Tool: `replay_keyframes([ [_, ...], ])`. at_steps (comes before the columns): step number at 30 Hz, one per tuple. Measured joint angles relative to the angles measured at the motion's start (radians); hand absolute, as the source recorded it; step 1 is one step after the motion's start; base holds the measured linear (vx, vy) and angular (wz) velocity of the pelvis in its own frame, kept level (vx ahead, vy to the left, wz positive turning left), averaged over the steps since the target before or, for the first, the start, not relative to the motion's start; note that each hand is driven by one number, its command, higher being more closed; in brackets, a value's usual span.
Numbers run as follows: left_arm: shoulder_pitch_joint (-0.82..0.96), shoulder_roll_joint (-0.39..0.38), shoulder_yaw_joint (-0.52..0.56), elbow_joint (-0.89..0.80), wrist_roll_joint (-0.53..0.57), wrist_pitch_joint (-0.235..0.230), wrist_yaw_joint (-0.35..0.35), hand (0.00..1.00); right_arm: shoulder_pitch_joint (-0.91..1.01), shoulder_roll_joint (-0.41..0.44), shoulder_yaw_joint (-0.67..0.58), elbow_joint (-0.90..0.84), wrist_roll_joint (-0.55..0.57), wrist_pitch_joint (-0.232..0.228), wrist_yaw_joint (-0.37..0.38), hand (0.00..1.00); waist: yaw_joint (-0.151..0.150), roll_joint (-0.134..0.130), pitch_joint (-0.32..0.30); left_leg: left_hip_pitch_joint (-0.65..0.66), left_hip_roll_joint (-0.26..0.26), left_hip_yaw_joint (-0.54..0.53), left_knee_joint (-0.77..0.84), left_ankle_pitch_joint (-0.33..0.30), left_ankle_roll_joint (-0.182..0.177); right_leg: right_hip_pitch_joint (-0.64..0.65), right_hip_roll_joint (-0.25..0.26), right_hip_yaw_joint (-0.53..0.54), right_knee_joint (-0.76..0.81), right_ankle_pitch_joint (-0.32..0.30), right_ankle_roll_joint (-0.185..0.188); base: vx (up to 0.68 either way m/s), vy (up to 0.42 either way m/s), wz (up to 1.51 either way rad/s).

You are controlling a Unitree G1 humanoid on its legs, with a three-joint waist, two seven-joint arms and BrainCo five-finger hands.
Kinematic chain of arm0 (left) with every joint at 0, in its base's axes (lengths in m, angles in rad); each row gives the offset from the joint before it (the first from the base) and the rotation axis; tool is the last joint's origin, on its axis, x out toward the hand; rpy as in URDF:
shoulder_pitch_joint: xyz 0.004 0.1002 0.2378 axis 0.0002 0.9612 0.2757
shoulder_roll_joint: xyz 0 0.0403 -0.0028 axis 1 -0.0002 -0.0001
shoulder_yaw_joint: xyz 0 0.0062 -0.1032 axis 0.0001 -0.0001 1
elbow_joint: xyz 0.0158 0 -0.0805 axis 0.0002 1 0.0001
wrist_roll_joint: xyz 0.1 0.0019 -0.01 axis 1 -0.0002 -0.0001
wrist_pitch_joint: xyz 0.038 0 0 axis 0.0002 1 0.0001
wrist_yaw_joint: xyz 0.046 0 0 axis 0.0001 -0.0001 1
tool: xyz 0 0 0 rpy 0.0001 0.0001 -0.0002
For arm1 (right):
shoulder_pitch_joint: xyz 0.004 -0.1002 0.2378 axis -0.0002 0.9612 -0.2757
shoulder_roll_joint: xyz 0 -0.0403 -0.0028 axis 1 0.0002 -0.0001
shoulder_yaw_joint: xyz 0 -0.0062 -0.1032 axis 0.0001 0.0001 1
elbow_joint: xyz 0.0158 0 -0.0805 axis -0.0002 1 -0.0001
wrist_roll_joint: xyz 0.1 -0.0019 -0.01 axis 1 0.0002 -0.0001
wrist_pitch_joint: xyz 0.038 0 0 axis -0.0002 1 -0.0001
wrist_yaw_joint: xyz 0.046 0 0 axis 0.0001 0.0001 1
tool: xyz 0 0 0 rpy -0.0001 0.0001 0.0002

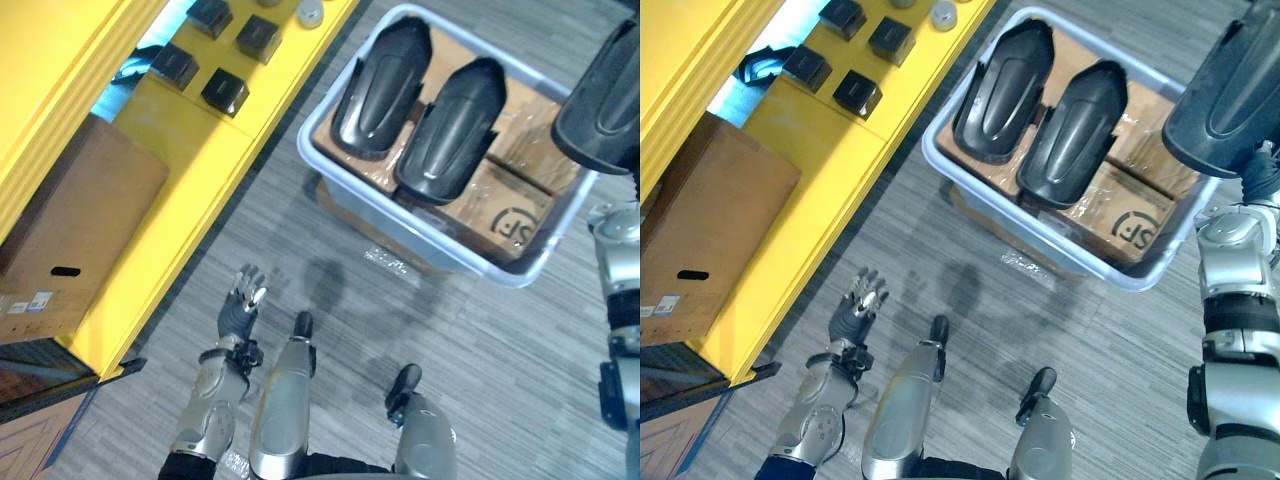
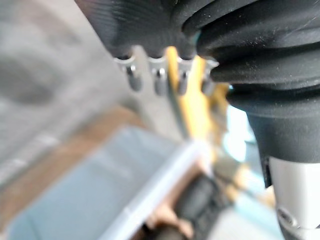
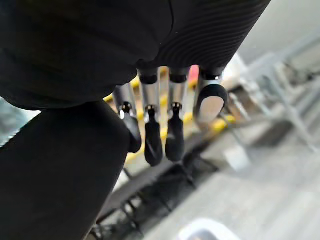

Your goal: Walk over and take plastic housings, then place them on the shelf

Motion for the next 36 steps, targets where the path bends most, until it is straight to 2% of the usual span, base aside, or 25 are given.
replay_keyframes([
  [2,-0.055,0.022,-0.001,-0.013,0.022,0.016,-0.002,0.00,0.046,0.033,-0.014,-0.074,-0.069,-0.026,-0.001,1.00,-0.007,-0.018,-0.012,0.044,0.003,0.017,-0.039,0.011,-0.006,0.024,0.004,0.013,-0.020,0.005,-0.006,0.02,-0.054,-0.23],
  [5,-0.138,0.073,-0.012,-0.013,0.017,0.059,-0.042,0.00,0.089,0.088,-0.017,-0.158,-0.181,-0.071,-0.001,1.00,-0.032,-0.054,-0.063,0.068,0.014,0.047,-0.085,0.027,-0.011,0.023,0.016,0.031,-0.053,0.027,-0.009,0.03,-0.040,-0.23],
  [8,-0.238,0.097,-0.052,-0.002,-0.045,0.108,-0.081,0.00,0.107,0.093,-0.013,-0.216,-0.256,-0.125,0.000,1.00,-0.049,-0.069,-0.087,0.107,0.025,0.075,-0.109,0.031,-0.011,0.043,0.026,0.054,-0.090,0.058,-0.010,0.02,-0.002,-0.30],
  [10,-0.323,0.097,-0.094,0.054,-0.147,0.161,-0.104,0.00,0.126,0.122,0.008,-0.243,-0.320,-0.198,0.000,1.00,-0.067,-0.084,-0.144,0.128,0.030,0.106,-0.127,0.031,-0.011,0.054,0.031,0.074,-0.125,0.077,-0.012,0.00,0.015,-0.32],
  [11,-0.339,0.097,-0.105,0.071,-0.169,0.168,-0.108,0.00,0.128,0.128,0.020,-0.246,-0.338,-0.220,0.000,1.00,-0.073,-0.086,-0.157,0.135,0.031,0.114,-0.133,0.031,-0.012,0.055,0.033,0.080,-0.130,0.081,-0.013,0.03,0.003,-0.32],
  [13,-0.406,0.088,-0.148,0.130,-0.246,0.206,-0.111,0.00,0.154,0.133,0.056,-0.274,-0.415,-0.303,-0.001,1.00,-0.093,-0.090,-0.195,0.146,0.033,0.125,-0.141,0.033,-0.015,0.056,0.035,0.087,-0.141,0.085,-0.014,0.02,-0.009,-0.21],
  [15,-0.456,0.079,-0.170,0.170,-0.289,0.220,-0.111,0.00,0.154,0.137,0.086,-0.281,-0.455,-0.360,-0.002,1.00,-0.103,-0.090,-0.199,0.156,0.038,0.133,-0.145,0.036,-0.017,0.058,0.039,0.103,-0.141,0.086,-0.016,-0.04,-0.008,-0.15],
  [17,-0.491,0.073,-0.187,0.205,-0.308,0.235,-0.111,0.00,0.155,0.154,0.110,-0.282,-0.485,-0.403,-0.001,1.00,-0.112,-0.092,-0.209,0.164,0.040,0.144,-0.159,0.047,-0.020,0.058,0.042,0.106,-0.150,0.091,-0.023,-0.06,-0.016,-0.14],
  [20,-0.528,0.057,-0.208,0.240,-0.417,0.238,-0.118,0.00,0.156,0.180,0.145,-0.282,-0.486,-0.449,0.013,1.00,-0.119,-0.090,-0.215,0.173,0.040,0.148,-0.188,0.071,-0.022,0.057,0.046,0.108,-0.157,0.094,-0.027,-0.08,-0.023,-0.03],
  [21,-0.535,0.044,-0.209,0.245,-0.462,0.238,-0.119,0.00,0.156,0.193,0.152,-0.282,-0.487,-0.457,0.030,1.00,-0.119,-0.090,-0.216,0.176,0.038,0.147,-0.197,0.079,-0.023,0.056,0.050,0.108,-0.157,0.096,-0.030,-0.08,-0.016,0.04],
  [25,-0.536,0.039,-0.253,0.246,-0.521,0.233,-0.120,0.00,0.172,0.218,0.215,-0.281,-0.489,-0.463,0.077,1.00,-0.121,-0.090,-0.249,0.198,0.033,0.147,-0.255,0.114,-0.024,0.056,0.051,0.105,-0.161,0.098,-0.032,-0.05,-0.015,0.02],
  [27,-0.538,0.039,-0.264,0.246,-0.526,0.223,-0.119,0.00,0.183,0.235,0.231,-0.281,-0.494,-0.467,0.098,1.00,-0.121,-0.090,-0.264,0.209,0.030,0.146,-0.283,0.130,-0.023,0.056,0.050,0.103,-0.162,0.098,-0.032,0.00,-0.005,0.03],
  [31,-0.546,0.021,-0.277,0.246,-0.525,0.164,-0.115,0.00,0.190,0.248,0.285,-0.266,-0.500,-0.465,0.141,1.00,-0.119,-0.088,-0.275,0.223,0.021,0.142,-0.324,0.155,-0.021,0.060,0.047,0.099,-0.171,0.104,-0.030,0.00,0.001,0.03],
  [36,-0.552,0.012,-0.279,0.246,-0.472,0.140,-0.069,0.00,0.192,0.274,0.306,-0.222,-0.499,-0.466,0.155,1.00,-0.116,-0.088,-0.276,0.239,0.014,0.120,-0.357,0.178,-0.021,0.078,0.046,0.075,-0.180,0.105,-0.030,0.00,0.004,0.15],
])
